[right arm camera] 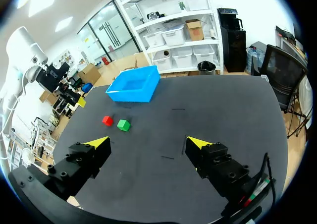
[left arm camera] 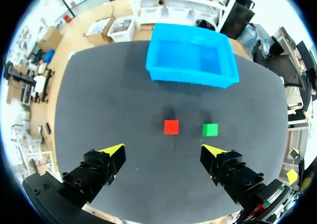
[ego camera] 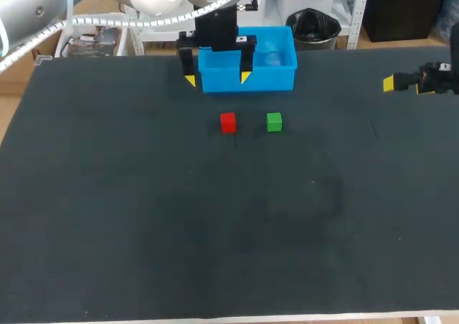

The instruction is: Use the left arm to pick the red cube and place it into the blue plastic box first, then use the right arm to grasp the green cube and put it into the same blue plastic box after the first action is fully finished.

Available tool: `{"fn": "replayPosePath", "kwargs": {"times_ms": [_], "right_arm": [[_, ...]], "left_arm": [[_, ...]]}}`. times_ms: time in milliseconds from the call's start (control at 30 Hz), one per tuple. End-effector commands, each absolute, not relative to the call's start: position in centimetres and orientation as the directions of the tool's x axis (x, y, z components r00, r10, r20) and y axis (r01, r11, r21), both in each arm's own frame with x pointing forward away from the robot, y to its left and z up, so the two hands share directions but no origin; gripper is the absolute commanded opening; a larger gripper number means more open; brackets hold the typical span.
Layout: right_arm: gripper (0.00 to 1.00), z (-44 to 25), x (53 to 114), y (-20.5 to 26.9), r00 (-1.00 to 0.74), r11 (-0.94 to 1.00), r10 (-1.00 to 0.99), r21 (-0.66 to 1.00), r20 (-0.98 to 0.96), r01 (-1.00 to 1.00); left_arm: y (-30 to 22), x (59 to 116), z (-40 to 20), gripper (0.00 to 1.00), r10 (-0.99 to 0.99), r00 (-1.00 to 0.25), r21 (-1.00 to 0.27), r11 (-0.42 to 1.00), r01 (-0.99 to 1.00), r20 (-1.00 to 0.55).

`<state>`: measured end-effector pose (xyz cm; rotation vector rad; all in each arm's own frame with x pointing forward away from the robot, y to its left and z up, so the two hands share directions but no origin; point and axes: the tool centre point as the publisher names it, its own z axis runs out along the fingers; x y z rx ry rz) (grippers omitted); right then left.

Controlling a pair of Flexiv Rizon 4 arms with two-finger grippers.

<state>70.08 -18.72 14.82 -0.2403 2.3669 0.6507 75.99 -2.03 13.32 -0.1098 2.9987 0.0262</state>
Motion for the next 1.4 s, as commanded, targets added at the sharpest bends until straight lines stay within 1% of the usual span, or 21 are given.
{"fn": "replayPosePath", "kwargs": {"times_ms": [33, 533, 733, 1000, 1400], "right_arm": [[1.00, 15.0, 70.0, -18.6, -0.765, 0.863, -0.001, 0.386, -0.644, -0.325], [1.00, 15.0, 70.0, -18.6, -0.765, 0.863, -0.001, 0.386, -0.644, -0.325], [1.00, 15.0, 70.0, -18.6, -0.765, 0.863, -0.001, 0.386, -0.644, -0.325], [1.00, 15.0, 70.0, -18.6, -0.765, 0.863, -0.001, 0.386, -0.644, -0.325], [1.00, 15.0, 70.0, -18.6, -0.765, 0.863, -0.001, 0.386, -0.644, -0.325]], "left_arm": [[-2.0, 76.0, 13.4, 1.00, -0.071, -0.988, 0.013, 0.997, -0.073, -0.140], [-2.0, 76.0, 13.4, 1.00, -0.071, -0.988, 0.013, 0.997, -0.073, -0.140], [-2.0, 76.2, 11.9, 1.00, -0.087, -0.988, -0.031, 0.996, -0.083, -0.126], [-2.3, 77.1, 9.9, 1.00, -0.074, -0.991, -0.054, 0.996, -0.068, -0.114], [-2.7, 78.4, 7.2, 1.00, -0.051, -0.994, -0.054, 0.997, -0.046, -0.094]]}}
